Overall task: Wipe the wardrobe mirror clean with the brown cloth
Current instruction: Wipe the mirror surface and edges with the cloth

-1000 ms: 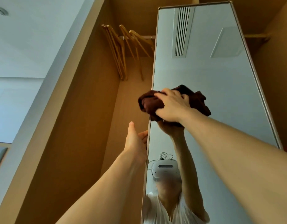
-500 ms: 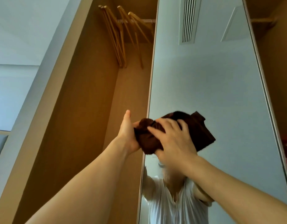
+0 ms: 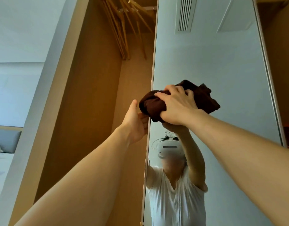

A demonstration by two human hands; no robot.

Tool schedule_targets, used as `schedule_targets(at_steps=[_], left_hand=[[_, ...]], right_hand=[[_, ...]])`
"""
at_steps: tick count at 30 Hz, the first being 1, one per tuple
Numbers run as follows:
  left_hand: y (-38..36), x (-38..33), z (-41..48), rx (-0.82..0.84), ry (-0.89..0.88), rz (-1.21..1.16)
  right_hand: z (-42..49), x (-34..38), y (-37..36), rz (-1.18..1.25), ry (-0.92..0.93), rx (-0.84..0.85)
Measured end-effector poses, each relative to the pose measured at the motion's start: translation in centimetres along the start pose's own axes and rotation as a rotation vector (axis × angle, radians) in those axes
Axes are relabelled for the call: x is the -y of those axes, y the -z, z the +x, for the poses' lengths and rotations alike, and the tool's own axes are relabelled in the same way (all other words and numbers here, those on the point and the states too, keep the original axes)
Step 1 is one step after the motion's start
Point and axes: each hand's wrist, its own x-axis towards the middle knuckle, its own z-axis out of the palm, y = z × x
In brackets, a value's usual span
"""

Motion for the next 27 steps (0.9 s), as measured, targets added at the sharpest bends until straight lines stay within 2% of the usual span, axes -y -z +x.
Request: schedule_targets(at_steps=[2,5,9,12,16,21,27], left_hand=[[0.0,0.2,0.2,-0.032,-0.022,-0.036],[0.1,0.2,0.4,-0.044,0.023,-0.085],[0.2,0.3,0.4,-0.121,0.044,0.096],[-0.3,0.5,0.9,-0.193,0.002,0.199],[-0.3,0.6,1.4,-0.27,-0.027,0.27],[-0.2,1.1,2.1,-0.296,-0.042,0.323],[0.2,1.5,2.1,-0.264,-0.088,0.256]], right_hand=[[-0.3,1.3,-0.3,-0.052,-0.039,0.0],[-3.7,2.1,-1.8,-0.082,0.065,-0.021],[-8.8,1.8,-4.1,-0.131,0.296,0.028],[-7.4,1.0,-3.6,-0.136,0.377,0.062],[-4.6,0.3,-3.2,-0.082,0.241,-0.02],[-4.7,1.2,-4.4,-0.115,0.185,-0.061],[-7.7,0.3,-4.7,-0.1,0.473,0.049]])
